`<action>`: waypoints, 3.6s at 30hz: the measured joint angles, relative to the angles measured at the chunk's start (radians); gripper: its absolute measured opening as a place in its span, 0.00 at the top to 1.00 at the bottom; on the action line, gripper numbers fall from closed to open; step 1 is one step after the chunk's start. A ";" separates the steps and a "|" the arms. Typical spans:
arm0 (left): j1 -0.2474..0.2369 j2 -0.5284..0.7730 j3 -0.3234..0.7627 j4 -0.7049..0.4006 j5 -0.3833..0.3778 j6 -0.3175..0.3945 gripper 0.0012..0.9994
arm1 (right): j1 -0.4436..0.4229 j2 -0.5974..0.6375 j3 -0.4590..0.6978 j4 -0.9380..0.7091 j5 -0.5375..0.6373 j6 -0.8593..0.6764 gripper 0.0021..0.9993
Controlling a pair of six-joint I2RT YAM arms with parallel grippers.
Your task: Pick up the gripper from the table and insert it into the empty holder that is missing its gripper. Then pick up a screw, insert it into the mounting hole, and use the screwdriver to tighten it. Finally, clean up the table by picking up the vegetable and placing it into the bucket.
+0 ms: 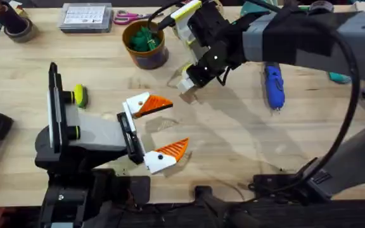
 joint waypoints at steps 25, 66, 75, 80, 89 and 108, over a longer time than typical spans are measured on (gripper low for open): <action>0.000 0.000 0.000 0.000 0.000 0.000 0.01 | 0.007 0.002 0.000 0.021 0.003 0.015 0.54; 0.000 0.000 0.000 0.000 0.000 0.000 0.01 | 0.007 0.002 0.000 0.031 0.003 0.018 1.00; 0.000 0.000 0.000 0.000 0.000 0.000 0.01 | 0.007 0.002 0.023 0.009 0.003 0.018 1.00; 0.000 0.000 0.000 0.000 0.000 0.000 0.01 | 0.007 0.001 0.110 -0.075 0.003 0.018 1.00; 0.000 0.000 0.000 0.000 0.000 0.000 0.01 | 0.007 -0.052 0.375 -0.329 0.003 0.018 1.00; 0.000 0.000 0.000 0.000 0.000 0.000 0.01 | 0.007 -0.080 0.822 -0.699 0.003 -0.035 1.00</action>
